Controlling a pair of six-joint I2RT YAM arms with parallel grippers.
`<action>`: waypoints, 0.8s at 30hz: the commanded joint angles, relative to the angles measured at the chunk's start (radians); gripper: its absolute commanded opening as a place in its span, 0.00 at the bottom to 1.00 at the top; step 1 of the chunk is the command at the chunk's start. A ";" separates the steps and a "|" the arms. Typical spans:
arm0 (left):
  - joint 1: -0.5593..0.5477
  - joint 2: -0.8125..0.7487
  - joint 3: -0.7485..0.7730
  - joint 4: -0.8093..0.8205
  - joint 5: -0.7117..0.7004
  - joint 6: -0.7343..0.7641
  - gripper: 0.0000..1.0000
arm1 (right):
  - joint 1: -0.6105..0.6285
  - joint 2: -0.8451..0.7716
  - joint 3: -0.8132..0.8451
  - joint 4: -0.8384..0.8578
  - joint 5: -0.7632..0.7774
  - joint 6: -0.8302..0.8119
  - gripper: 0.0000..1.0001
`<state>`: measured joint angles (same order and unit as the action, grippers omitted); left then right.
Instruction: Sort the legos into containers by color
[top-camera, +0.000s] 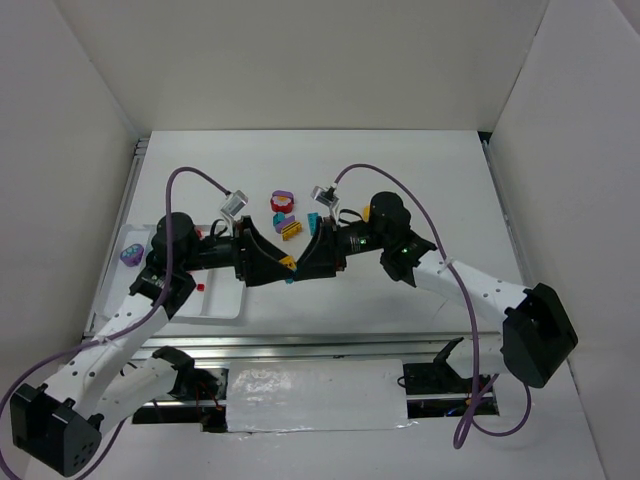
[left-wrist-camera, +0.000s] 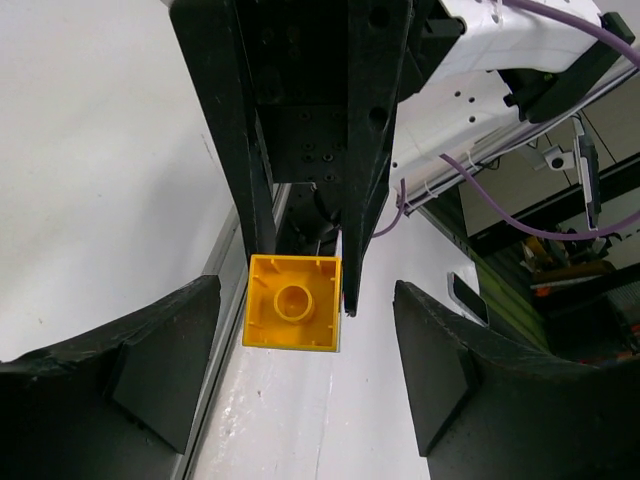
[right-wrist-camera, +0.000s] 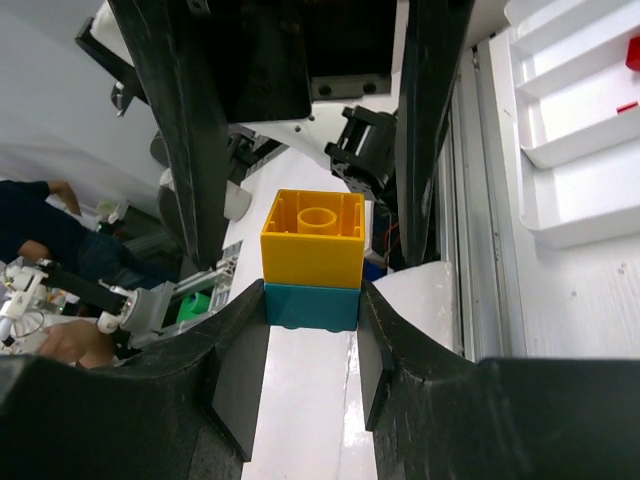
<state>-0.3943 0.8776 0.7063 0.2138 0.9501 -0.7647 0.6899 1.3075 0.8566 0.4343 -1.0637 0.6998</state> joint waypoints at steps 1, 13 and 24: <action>-0.018 -0.002 0.009 0.053 -0.002 0.027 0.82 | -0.003 0.009 0.056 0.101 -0.035 0.032 0.00; -0.020 0.012 0.024 0.096 -0.011 0.001 0.36 | -0.003 0.025 0.064 -0.022 -0.016 -0.075 0.00; -0.017 0.009 0.082 0.003 -0.121 0.037 0.00 | -0.003 0.042 0.038 -0.153 0.005 -0.271 0.00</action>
<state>-0.4095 0.9054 0.7086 0.2111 0.9291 -0.7551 0.6800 1.3315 0.8864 0.3866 -1.0969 0.5613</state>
